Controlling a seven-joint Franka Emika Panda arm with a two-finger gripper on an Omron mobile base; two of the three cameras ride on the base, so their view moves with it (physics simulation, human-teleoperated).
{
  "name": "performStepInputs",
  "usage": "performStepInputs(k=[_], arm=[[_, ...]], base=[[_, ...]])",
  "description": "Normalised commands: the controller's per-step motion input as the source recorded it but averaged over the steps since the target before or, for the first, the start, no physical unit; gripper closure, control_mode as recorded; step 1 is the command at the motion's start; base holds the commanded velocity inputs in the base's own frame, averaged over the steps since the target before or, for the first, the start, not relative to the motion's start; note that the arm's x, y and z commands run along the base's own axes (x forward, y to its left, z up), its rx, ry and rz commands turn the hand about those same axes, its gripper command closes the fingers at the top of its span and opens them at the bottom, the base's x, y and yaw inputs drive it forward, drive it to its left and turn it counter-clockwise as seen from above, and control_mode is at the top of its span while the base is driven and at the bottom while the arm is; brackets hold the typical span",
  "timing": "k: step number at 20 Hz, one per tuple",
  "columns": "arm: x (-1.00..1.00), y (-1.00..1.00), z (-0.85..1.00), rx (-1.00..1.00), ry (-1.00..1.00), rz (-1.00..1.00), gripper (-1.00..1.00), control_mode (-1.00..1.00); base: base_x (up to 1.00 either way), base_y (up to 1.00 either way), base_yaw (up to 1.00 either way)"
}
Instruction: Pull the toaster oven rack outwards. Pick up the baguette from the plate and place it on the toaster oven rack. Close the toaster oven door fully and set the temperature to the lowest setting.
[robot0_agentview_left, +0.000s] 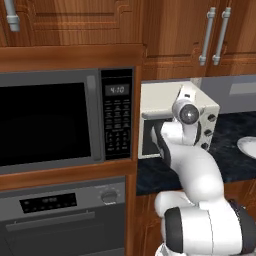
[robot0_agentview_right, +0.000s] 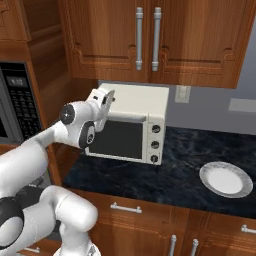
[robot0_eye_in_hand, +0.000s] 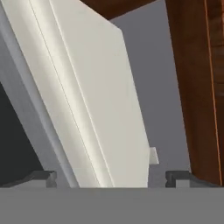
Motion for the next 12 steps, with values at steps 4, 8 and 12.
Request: performStepInputs(k=[4,8,12], arm=[[-0.03,-0.20,0.06,0.11,0.55,-0.23,-1.00,-1.00],[-0.15,-0.49,-0.03,0.31,0.48,-0.25,-1.00,-1.00],[-0.09,-0.70,-0.11,0.46,0.17,-0.29,-1.00,-1.00]], base=[[0.00,0.00,0.00],[0.00,0.00,0.00],[0.00,0.00,0.00]])
